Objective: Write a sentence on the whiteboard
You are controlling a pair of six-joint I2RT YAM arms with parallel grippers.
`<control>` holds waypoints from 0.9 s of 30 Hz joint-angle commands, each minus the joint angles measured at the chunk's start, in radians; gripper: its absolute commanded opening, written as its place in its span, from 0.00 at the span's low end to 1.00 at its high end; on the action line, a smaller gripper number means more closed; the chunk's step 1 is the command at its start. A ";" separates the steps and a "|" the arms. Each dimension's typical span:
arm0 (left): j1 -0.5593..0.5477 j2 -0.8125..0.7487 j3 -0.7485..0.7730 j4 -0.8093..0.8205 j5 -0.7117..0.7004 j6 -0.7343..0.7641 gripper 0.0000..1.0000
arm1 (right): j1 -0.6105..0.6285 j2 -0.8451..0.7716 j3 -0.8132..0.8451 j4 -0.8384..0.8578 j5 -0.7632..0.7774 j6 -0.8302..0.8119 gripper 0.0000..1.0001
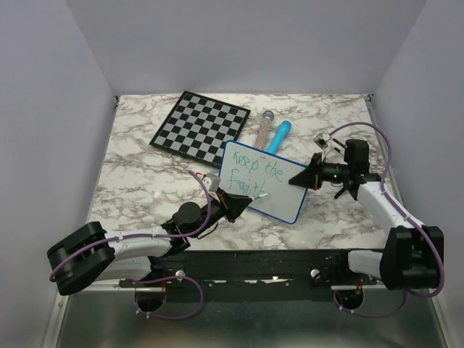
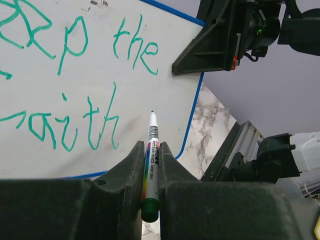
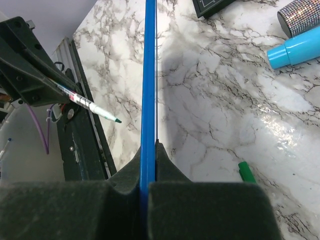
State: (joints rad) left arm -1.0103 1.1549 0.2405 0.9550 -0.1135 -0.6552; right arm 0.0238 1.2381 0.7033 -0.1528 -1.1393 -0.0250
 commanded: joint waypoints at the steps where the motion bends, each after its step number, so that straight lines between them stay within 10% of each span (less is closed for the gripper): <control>1: -0.007 -0.026 0.013 0.034 -0.046 0.014 0.00 | 0.016 0.004 -0.002 0.048 -0.082 0.016 0.01; 27: -0.007 -0.043 -0.035 0.077 -0.112 0.008 0.00 | 0.031 0.017 0.001 0.048 -0.071 0.011 0.01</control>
State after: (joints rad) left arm -1.0103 1.1278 0.2203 0.9859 -0.1925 -0.6552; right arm 0.0467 1.2514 0.7033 -0.1505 -1.1412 -0.0250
